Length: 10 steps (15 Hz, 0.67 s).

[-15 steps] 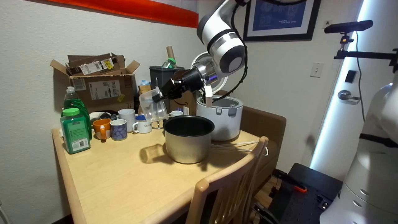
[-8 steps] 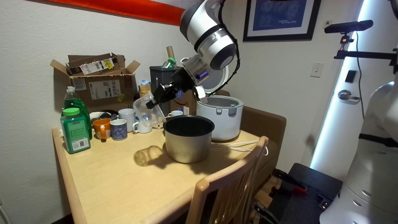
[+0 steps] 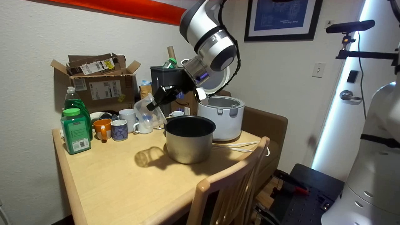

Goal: Pick up the transparent bowl, pour its contents in the pot, pick up the pot and put it in the rice cooker

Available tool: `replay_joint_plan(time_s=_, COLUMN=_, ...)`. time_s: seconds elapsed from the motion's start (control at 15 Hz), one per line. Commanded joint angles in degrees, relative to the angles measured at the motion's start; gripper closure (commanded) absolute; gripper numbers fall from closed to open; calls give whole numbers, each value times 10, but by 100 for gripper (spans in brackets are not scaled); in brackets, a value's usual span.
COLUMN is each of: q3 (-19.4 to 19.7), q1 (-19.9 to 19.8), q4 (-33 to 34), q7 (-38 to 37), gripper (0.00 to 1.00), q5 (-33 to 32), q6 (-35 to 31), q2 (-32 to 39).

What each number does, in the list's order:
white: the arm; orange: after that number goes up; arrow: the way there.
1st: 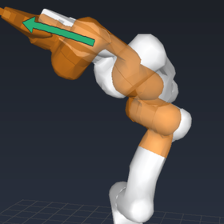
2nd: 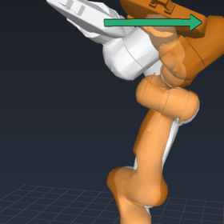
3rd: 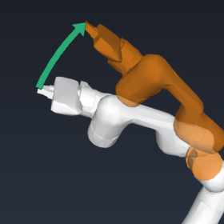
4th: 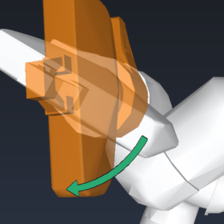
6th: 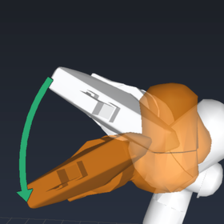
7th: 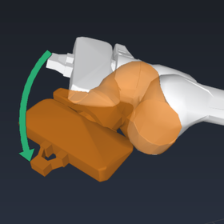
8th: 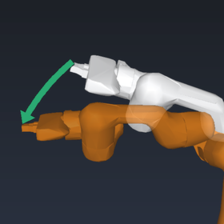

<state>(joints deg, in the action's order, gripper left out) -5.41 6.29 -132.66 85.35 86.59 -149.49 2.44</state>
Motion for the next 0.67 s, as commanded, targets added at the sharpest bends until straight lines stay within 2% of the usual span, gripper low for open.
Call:
replay_joint_plan(time_s=0.0, q3=-3, q1=4, q4=2, q7=-11, gripper=98, q5=-12, q6=-16, q2=4)
replay_joint_plan(time_s=0.27, q3=-16, q1=24, q4=9, q7=-50, gripper=98, q5=-73, q6=-70, q2=23)
replay_joint_plan(time_s=0.6, q3=-26, q1=60, q4=13, q7=-173, gripper=98, q5=-241, q6=-116, q2=47)
